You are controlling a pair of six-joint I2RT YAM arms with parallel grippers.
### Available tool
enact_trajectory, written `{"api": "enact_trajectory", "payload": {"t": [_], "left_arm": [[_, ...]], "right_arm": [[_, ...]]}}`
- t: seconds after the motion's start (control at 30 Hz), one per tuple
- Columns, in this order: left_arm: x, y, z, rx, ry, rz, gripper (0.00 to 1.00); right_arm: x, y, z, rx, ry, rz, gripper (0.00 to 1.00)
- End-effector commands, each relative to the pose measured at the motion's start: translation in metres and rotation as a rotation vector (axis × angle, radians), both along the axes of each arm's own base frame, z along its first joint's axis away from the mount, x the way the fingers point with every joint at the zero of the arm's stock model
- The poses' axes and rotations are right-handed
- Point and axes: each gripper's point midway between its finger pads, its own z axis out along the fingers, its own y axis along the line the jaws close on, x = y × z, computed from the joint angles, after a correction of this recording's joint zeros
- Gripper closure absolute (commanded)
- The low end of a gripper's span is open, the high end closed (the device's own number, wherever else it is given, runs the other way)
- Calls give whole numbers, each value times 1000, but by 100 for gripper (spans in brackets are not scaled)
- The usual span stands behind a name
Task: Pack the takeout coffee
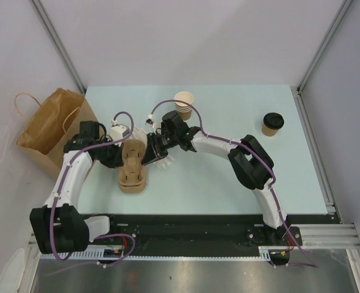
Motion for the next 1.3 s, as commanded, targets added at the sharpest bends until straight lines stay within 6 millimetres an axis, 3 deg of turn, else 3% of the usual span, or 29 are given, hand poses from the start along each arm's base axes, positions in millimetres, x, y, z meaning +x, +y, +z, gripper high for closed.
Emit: {"api": "enact_trajectory", "payload": {"t": [0.0,0.5,0.8,0.9,1.0,1.03,1.2,1.27], "left_arm": [[11,-4,5,-33,-48,-4,100],[11,-3,2,-32,-44,-5,100],[12,-4,3,-37,-43,-4,100],[10,-4,3,-41,-45,-3,100],[8,-6,8,-47,-49,-6,92],[9,-6,13,-50,-61,-6,83],[8,-10,42,-70,-130,1,57],[8,-11,53,-74,-162,2,54]], "right_arm": [[-2,10,23,65,-27,29,72],[1,6,2,-11,-47,6,67],[-3,8,18,30,-48,22,87],[-5,9,26,52,-37,29,100],[-6,9,29,61,-27,30,100],[-7,8,29,63,-22,32,100],[-9,8,31,74,-4,31,100],[-9,8,32,74,0,31,100]]}}
